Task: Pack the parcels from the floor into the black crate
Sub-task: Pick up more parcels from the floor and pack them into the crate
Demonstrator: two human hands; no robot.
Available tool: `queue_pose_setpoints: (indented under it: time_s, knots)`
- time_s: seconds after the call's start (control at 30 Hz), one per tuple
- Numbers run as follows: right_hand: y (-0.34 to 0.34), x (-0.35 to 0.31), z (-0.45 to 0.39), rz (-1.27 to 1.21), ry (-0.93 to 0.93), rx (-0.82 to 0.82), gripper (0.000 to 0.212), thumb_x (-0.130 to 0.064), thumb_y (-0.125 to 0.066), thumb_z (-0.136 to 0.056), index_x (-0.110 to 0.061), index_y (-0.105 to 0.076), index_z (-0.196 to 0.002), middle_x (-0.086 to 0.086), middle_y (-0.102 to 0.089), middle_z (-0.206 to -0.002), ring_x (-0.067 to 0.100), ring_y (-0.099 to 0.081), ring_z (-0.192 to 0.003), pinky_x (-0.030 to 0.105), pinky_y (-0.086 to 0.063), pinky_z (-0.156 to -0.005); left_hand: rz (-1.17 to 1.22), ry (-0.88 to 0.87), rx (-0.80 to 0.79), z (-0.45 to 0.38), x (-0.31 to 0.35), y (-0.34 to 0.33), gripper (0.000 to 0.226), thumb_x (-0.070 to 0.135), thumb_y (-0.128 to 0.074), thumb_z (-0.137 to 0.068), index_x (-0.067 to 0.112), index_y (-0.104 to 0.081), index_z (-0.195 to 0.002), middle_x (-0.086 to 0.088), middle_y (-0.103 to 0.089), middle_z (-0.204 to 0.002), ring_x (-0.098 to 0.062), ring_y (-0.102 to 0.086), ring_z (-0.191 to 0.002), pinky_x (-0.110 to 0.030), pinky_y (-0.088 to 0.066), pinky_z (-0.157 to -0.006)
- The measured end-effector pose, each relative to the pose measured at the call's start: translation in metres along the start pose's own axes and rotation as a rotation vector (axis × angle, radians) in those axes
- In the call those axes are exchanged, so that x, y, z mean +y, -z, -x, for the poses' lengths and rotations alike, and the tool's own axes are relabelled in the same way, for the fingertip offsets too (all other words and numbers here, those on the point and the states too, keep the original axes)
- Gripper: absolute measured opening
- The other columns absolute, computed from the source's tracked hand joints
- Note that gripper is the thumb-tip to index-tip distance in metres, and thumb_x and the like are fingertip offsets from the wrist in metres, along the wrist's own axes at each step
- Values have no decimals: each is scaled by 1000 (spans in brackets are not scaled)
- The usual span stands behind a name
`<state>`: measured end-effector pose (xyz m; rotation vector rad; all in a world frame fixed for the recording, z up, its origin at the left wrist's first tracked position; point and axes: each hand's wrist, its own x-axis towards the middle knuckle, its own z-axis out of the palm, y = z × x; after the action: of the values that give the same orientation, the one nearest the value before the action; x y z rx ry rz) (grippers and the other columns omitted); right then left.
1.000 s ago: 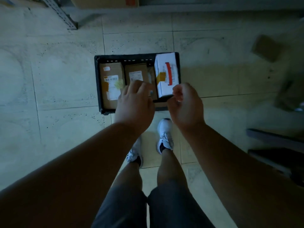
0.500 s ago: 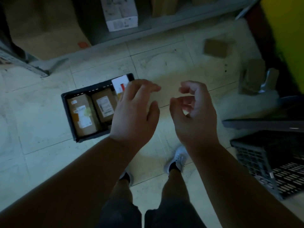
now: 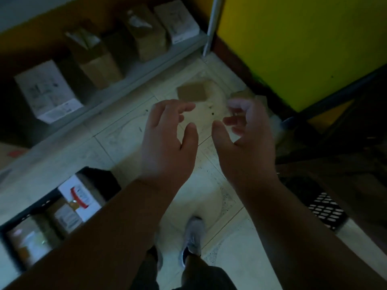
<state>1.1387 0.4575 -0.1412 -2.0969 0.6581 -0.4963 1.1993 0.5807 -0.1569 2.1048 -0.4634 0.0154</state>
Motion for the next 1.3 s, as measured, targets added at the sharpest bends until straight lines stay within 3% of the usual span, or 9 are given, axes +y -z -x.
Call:
queue_pose_setpoints:
  time_s: [0.13, 0.23, 0.43, 0.6, 0.73, 0.9, 1.07, 1.13, 1.3]
  knots:
    - [-2, 24, -34, 7, -61, 54, 37, -31, -67, -85, -30, -52, -119, -9, -56, -115, 0, -57, -101, 16, -45, -79, -19, -15, -75, -40, -15, -20, 28, 23, -54, -92, 27, -57, -120, 8, -52, -122, -4, -55, -105, -5, -40, -85]
    - [-12, 32, -66, 18, -132, 48, 36, -44, -61, -82, -40, -47, -116, -13, -54, -118, -5, -54, -105, 13, -41, -77, -32, -4, -100, -84, -30, -30, 29, 27, -52, -93, 27, -56, -121, 8, -51, -123, 0, -54, -105, -1, -39, -82]
    - [-60, 35, -162, 76, -212, 56, 38, -48, -57, -78, -53, -38, -112, -17, -50, -115, -14, -49, -105, 8, -36, -73, -48, -86, -269, -187, -71, -53, 30, 22, -53, -93, 20, -55, -122, 4, -54, -122, -9, -56, -105, -14, -43, -82]
    - [-108, 36, -240, 13, -271, 32, 47, -37, -65, -85, -29, -48, -128, -11, -50, -124, -4, -53, -107, 7, -36, -77, -101, -143, -327, -275, -96, -61, 30, 22, -54, -93, 22, -53, -123, 4, -54, -117, -10, -56, -103, -22, -48, -83]
    - [-127, 54, -294, -38, -298, -8, 50, -35, -66, -85, -26, -48, -131, -12, -47, -126, 0, -52, -111, 10, -39, -81, -146, -121, -310, -326, -111, -91, 28, 20, -54, -94, 19, -54, -122, 4, -53, -118, -7, -55, -102, -16, -45, -82]
    - [-146, 109, -361, -55, -360, -13, 47, -30, -70, -84, -25, -50, -127, -10, -49, -122, 4, -54, -106, 21, -47, -81, -222, -39, -363, -369, -134, -155, 32, 14, -59, -92, 15, -55, -124, -2, -55, -120, -11, -56, -101, -12, -38, -79]
    - [-190, 193, -435, -37, -405, -133, 45, -28, -70, -85, -26, -50, -125, -6, -48, -121, 10, -57, -104, 20, -48, -74, -248, 67, -380, -404, -185, -230, 34, 14, -61, -91, 15, -56, -125, -2, -57, -122, -8, -56, -102, -10, -37, -77]
    - [-209, 230, -457, -15, -414, -129, 44, -26, -71, -85, -22, -51, -123, -1, -51, -121, 16, -59, -104, 28, -53, -75, -227, 86, -407, -415, -213, -261, 36, 14, -60, -91, 15, -54, -127, -4, -58, -124, -12, -57, -107, -15, -40, -82]
    - [-277, 324, -477, 22, -581, -136, 45, -33, -70, -85, -24, -51, -125, 2, -53, -125, 17, -60, -104, 31, -53, -79, -259, 140, -495, -435, -307, -339, 45, 22, -64, -90, 23, -48, -132, -1, -54, -130, -16, -56, -112, -32, -49, -87]
